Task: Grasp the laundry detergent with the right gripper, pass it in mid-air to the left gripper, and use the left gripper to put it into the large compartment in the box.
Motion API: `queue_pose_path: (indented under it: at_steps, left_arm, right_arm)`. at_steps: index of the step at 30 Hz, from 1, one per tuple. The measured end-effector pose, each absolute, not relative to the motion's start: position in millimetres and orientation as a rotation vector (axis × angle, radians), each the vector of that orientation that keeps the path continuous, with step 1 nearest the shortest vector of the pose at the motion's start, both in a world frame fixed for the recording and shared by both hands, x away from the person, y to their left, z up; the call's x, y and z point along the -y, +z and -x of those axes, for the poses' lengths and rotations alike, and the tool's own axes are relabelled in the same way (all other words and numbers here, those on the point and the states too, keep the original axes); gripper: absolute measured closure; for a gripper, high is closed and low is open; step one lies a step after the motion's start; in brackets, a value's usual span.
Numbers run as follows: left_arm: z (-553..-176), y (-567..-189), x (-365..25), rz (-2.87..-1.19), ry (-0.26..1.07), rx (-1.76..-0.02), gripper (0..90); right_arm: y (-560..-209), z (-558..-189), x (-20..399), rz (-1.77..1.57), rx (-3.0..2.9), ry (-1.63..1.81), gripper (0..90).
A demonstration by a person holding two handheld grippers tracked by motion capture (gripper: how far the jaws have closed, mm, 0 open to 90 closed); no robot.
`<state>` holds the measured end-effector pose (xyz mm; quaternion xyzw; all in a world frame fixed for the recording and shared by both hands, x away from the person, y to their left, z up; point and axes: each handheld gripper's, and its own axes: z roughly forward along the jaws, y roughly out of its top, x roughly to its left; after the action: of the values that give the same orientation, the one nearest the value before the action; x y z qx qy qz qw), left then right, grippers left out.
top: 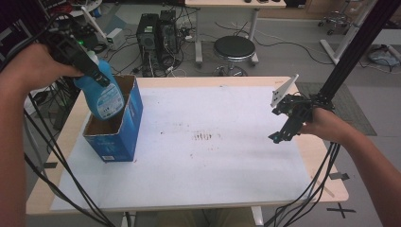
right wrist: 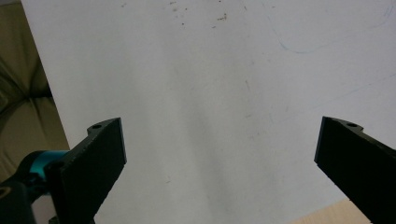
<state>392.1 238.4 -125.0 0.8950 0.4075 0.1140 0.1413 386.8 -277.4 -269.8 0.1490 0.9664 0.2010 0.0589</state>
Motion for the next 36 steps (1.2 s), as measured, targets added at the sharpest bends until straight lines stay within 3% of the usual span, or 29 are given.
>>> queue_pose_path:
  at_steps: [24,36]
  left_arm:
    - [-407,-239,-252,-2.664,0.268,-1.158,38.0]
    - [-412,-269,-258,-2.659,0.233,-1.181,38.0]
  right_arm:
    - [-276,-386,278,-0.467,-2.934,0.588,1.1]
    - [-277,-388,277,-0.472,-2.935,0.584,1.1]
